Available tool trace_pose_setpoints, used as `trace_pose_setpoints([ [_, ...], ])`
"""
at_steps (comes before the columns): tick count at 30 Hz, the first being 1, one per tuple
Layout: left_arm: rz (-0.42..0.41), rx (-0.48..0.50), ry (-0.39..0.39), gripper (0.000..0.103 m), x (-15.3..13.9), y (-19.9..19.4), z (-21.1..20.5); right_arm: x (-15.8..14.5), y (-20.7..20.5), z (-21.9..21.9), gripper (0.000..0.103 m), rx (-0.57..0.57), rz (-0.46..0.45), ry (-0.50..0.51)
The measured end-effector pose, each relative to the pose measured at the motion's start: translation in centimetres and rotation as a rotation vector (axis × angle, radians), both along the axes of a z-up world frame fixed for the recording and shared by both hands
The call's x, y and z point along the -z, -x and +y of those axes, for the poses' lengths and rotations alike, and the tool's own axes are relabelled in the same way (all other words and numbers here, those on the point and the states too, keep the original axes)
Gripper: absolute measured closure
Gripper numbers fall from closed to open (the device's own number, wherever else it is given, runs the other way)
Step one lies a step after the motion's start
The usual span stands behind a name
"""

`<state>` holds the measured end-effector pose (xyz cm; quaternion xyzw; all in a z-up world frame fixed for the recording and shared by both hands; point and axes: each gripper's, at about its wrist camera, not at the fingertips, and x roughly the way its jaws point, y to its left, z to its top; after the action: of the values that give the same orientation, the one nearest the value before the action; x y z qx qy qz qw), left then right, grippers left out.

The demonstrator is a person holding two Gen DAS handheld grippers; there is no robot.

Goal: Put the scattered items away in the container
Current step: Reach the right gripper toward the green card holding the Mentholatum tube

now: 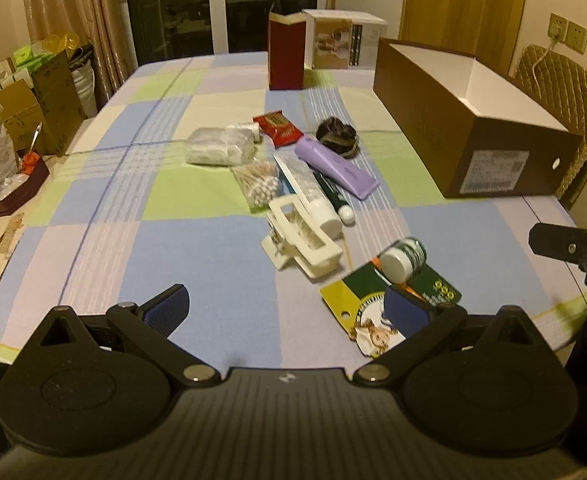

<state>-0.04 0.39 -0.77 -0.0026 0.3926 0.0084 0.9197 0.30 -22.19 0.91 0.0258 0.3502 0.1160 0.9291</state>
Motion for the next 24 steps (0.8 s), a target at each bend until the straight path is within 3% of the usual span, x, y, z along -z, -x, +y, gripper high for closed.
trace_pose_setpoints([
  [16, 0.019, -0.015, -0.002, 0.001, -1.2, -1.3, 1.3, -0.8, -1.8, 1.3, 0.0, -0.038, -0.004, 0.038],
  [24, 0.021, 0.0, 0.002, 0.001, -1.4, -1.8, 2.4, -0.4, -2.1, 2.5, 0.0, -0.139, -0.05, 0.047],
])
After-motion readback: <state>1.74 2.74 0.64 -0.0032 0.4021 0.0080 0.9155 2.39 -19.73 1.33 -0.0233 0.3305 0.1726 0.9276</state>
